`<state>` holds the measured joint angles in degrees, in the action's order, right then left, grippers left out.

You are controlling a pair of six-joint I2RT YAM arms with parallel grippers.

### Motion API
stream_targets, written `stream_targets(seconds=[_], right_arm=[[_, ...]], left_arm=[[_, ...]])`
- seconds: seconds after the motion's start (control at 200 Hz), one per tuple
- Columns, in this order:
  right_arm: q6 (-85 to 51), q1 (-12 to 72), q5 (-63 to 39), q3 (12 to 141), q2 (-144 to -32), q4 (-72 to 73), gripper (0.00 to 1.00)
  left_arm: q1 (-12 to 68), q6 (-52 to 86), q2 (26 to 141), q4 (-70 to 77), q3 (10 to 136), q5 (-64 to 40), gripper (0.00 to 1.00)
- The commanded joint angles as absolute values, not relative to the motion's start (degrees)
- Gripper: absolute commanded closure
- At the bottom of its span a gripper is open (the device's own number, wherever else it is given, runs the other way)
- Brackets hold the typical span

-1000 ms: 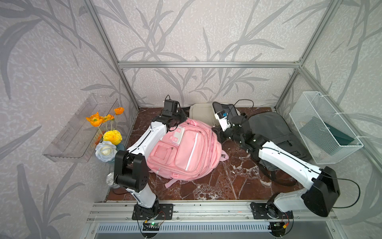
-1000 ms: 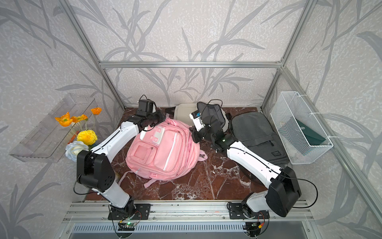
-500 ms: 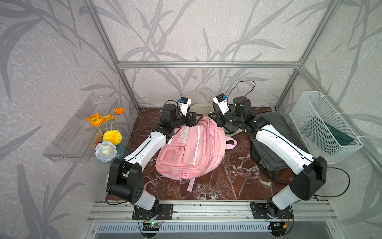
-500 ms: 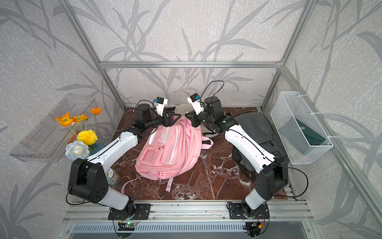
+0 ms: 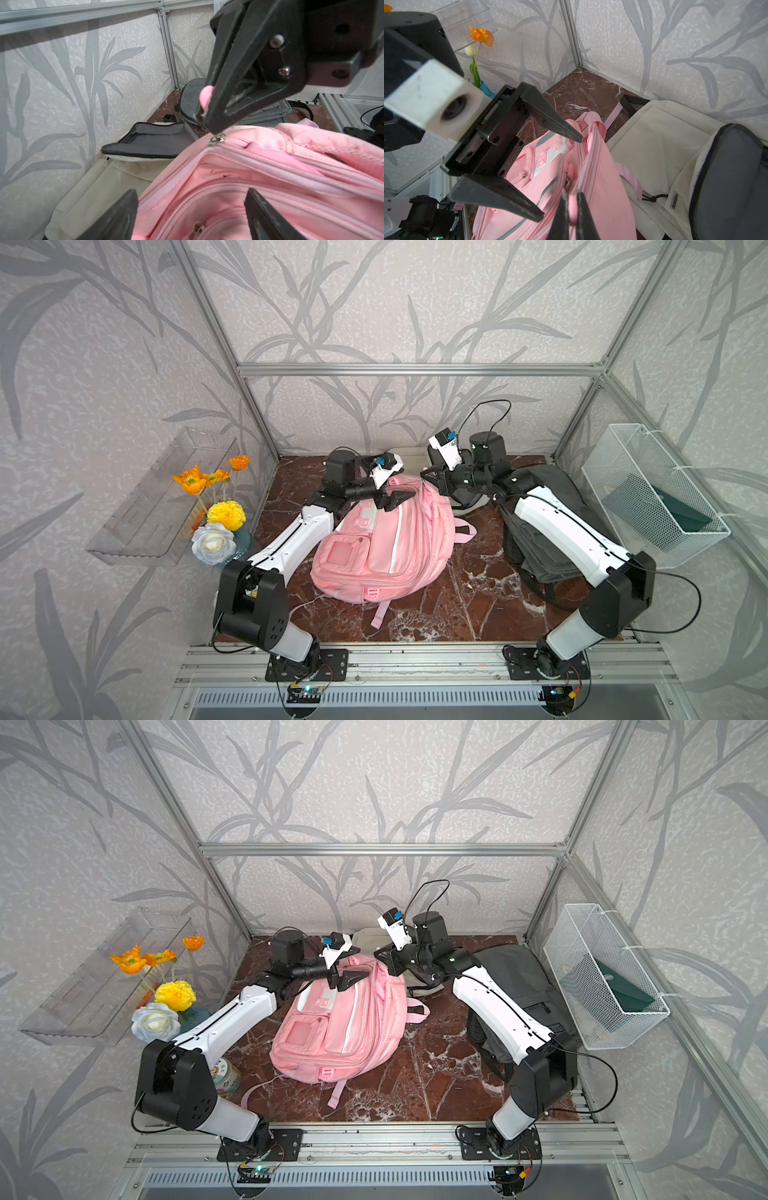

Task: Zip up the backpack
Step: Zip the zipper on the backpack.

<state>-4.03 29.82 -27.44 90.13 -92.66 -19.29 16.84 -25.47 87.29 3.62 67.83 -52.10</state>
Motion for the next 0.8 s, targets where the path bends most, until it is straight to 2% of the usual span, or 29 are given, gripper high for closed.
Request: stream_targets(seconds=[0.0, 0.26, 0.425, 0.68, 0.74, 0.795], right_arm=[[-4.5, 29.5, -30.4, 93.3, -91.6, -14.9, 1.00], [-4.6, 29.5, -30.2, 92.7, -91.8, -14.3, 1.00], [-4.8, 29.5, -29.5, 92.3, -91.2, -13.5, 1.00], [-6.3, 29.5, -31.3, 90.6, -89.4, -10.1, 1.00], [-6.4, 29.5, -30.9, 90.0, -88.9, -10.1, 1.00], [-6.3, 29.5, -29.6, 89.3, -88.1, -10.1, 1.00]], left_arm=[[17.2, -34.2, 89.3, -2.0, 73.3, -51.6, 0.21], [21.1, -42.7, 96.0, -14.6, 83.1, -53.0, 0.32], [22.1, -41.7, 99.5, -16.1, 85.8, -54.4, 0.42], [22.6, -38.2, 103.1, -13.2, 88.5, -52.5, 0.69], [22.8, -37.9, 103.6, -13.0, 89.1, -50.6, 0.81], [22.6, -37.3, 103.7, -12.9, 89.4, -48.6, 1.00]])
